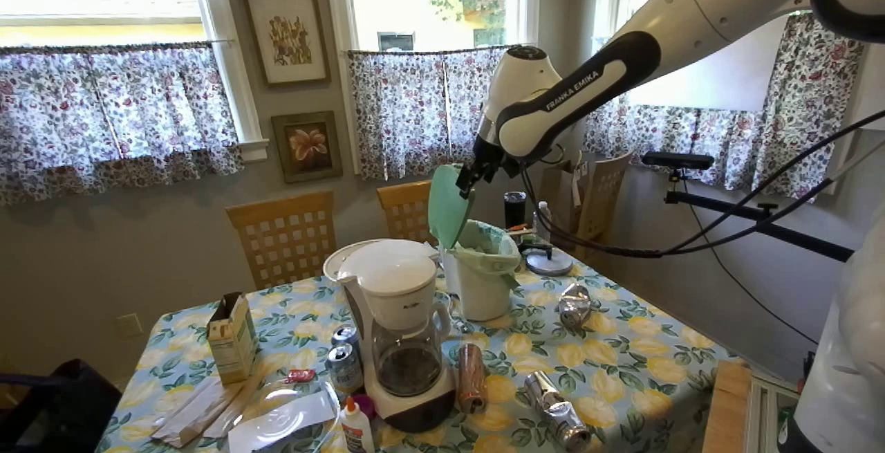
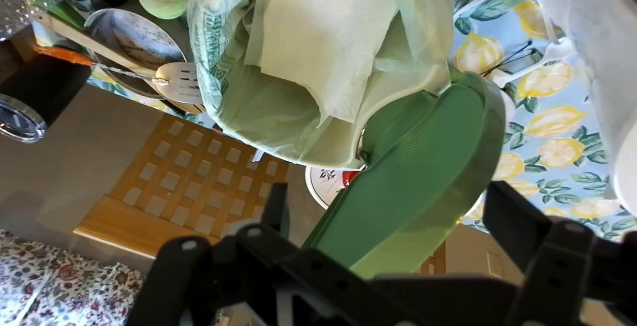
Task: Pick the paper towel and one can and put them in the bin, then close the bin
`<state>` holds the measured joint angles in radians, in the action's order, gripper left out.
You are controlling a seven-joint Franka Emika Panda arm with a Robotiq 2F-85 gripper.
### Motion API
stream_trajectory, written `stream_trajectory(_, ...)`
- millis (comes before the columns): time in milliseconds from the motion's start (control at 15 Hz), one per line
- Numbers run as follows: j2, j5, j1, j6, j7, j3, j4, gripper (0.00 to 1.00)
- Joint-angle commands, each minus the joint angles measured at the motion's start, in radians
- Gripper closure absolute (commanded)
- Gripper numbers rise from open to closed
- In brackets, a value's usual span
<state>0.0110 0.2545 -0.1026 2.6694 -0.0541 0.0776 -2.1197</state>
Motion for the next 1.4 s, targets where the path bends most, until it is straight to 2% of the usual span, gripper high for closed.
stream_trajectory(0,0.016,0.062,0.002,0.005,-0.059,0.014,0.025,0.0)
stream_trajectory(467,0.001,0.227,0.001,-0.041,-0.253,0.032,0.011,0.0)
stream_trajectory(867,-0.013,0.289,0.003,-0.147,-0.374,0.035,0.0,0.0)
stream_trajectory(1133,-0.031,0.239,0.004,-0.186,-0.375,0.03,-0.022,0.0)
stream_trajectory(1333,-0.058,0.142,0.005,-0.163,-0.329,0.025,-0.057,0.0)
